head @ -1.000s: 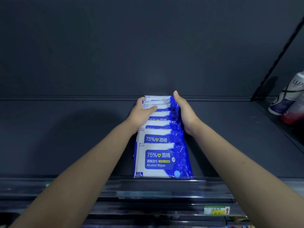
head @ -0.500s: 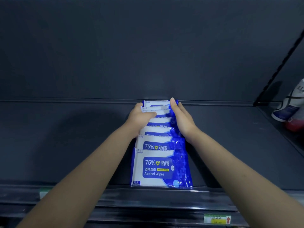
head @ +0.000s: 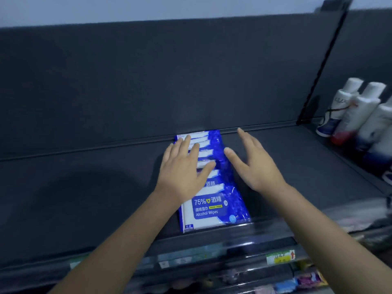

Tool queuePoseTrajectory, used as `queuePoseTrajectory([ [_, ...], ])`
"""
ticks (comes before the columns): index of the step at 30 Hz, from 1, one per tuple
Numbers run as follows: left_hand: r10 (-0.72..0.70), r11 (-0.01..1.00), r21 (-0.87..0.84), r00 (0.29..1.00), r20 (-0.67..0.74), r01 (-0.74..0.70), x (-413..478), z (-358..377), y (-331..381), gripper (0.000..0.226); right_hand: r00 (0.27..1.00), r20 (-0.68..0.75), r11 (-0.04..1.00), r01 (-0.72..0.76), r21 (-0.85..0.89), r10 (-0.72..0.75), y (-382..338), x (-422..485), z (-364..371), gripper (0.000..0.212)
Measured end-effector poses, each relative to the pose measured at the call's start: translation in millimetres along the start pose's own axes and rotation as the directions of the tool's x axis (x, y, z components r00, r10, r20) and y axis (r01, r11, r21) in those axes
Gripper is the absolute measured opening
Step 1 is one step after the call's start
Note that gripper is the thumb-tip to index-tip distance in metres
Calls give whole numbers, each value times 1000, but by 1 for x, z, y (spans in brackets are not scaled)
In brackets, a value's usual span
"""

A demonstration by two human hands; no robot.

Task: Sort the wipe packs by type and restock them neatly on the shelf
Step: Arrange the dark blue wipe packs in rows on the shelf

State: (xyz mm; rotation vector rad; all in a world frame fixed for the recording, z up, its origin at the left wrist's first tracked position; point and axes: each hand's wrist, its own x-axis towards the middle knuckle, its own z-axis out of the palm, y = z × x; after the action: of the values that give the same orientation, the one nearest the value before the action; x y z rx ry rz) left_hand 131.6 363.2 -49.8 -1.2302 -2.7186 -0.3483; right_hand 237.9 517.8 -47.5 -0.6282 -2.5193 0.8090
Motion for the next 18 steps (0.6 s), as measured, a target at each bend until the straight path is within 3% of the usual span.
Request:
queuePoseTrajectory([
  [4, 213, 975, 78, 975, -62, -208, -42, -10, 19, 79, 978, -206, 960, -44, -277, -15, -18, -74, -19, 65],
  [7, 388, 922, 34, 913, -125, -387, -80, -5, 36, 70, 910, -410, 925, -101, -366, -62, -25, -149, -25, 53],
  [10, 510, 859, 1, 856, -84, -512, -123, -1, 64, 68, 873, -481, 888, -158, -432, -79, -28, -227, -34, 38],
  [14, 664, 746, -71, 748, -10, -663, -187, 10, 112, 68, 860, -496, 789, -384, -480, 116, -21, -329, -49, 39],
  [18, 791, 607, -132, 611, 9, -784, -239, 29, 166, 69, 779, -505, 652, -607, -454, 373, 0, -417, -70, 39],
])
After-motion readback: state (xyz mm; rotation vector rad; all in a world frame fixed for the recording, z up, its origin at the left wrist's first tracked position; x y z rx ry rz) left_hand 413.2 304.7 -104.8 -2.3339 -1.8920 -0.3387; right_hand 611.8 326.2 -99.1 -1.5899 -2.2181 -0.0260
